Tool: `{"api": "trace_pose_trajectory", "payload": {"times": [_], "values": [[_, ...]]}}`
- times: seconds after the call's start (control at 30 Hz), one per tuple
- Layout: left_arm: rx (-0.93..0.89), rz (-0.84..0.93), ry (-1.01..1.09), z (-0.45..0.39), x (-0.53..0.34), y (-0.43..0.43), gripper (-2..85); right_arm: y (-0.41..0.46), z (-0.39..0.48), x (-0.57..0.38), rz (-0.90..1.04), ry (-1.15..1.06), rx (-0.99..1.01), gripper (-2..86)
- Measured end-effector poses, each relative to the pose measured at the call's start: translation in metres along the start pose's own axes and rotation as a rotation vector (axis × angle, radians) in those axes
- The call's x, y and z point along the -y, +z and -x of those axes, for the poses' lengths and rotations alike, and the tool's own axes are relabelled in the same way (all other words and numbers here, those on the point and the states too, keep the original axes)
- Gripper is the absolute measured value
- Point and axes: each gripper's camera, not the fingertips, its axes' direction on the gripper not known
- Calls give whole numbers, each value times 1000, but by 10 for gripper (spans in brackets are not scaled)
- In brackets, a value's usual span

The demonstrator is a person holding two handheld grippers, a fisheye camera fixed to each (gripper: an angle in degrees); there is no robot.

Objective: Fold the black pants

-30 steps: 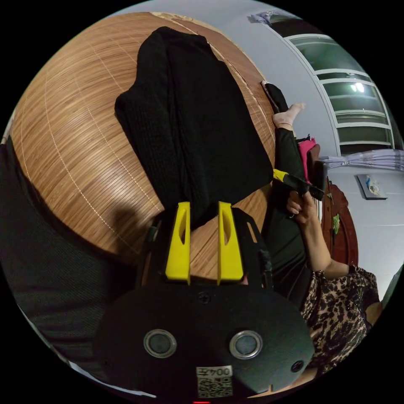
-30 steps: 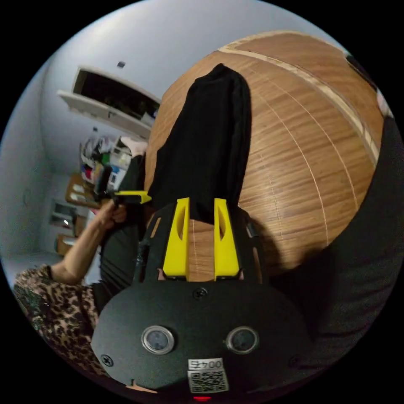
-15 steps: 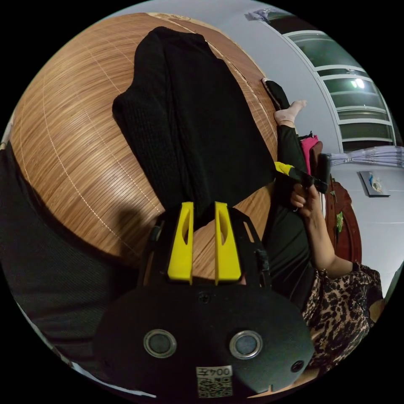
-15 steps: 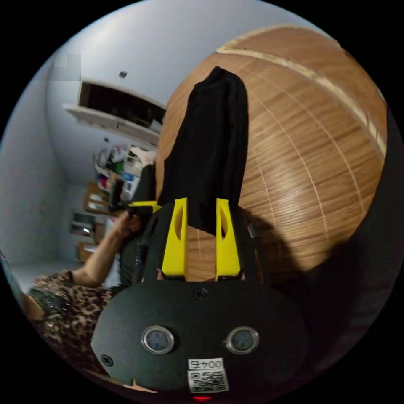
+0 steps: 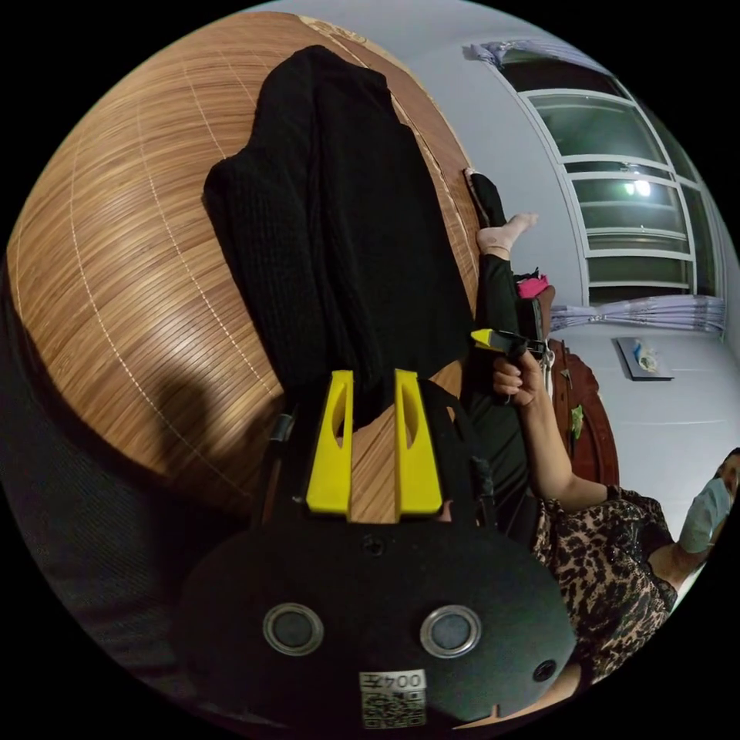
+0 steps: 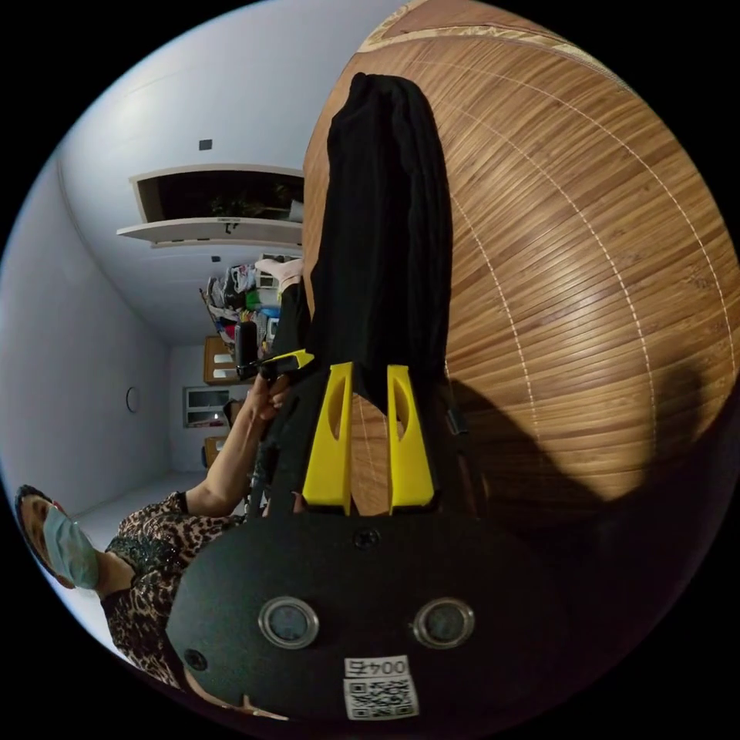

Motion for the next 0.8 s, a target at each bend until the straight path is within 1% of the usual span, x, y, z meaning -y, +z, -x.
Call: {"api": "trace_pose_trajectory", "payload": {"times": [0.17, 0.27, 0.37, 0.4, 0.43, 0.5, 0.57, 0.63, 0.67, 0.73, 0.8], "values": [[-32, -22, 0, 1, -1, 1, 48, 3, 5, 4, -19, -2, 5, 56], [-29, -31, -14, -10, -10, -10, 35, 3, 26, 1, -32, -74, -35, 47], [-39, -60, 40, -37, -31, -27, 28, 0, 66, -12, -34, -176, -183, 46], [-19, -48, 51, -42, -38, -25, 27, 3, 78, -17, -10, -190, -271, 45], [-23, -26, 36, -40, -42, -17, 25, 8, 84, -19, 8, -185, -316, 45], [-8, 24, -13, -37, -44, -5, 24, 19, 86, -17, 59, -152, -344, 45], [54, 17, 25, -54, -47, -5, 22, 27, 100, -18, 79, -156, -392, 45], [121, 58, 55, -72, -49, 1, 21, 33, 124, -22, 90, -175, -514, 46], [129, 76, 54, -73, -50, 5, 21, 35, 128, -22, 99, -171, -539, 46], [168, 171, 12, -67, -51, 29, 19, 52, 129, -18, 176, -144, -631, 46], [212, 247, -12, -64, -52, 48, 19, 68, 123, -14, 257, -107, -657, 46]]}}
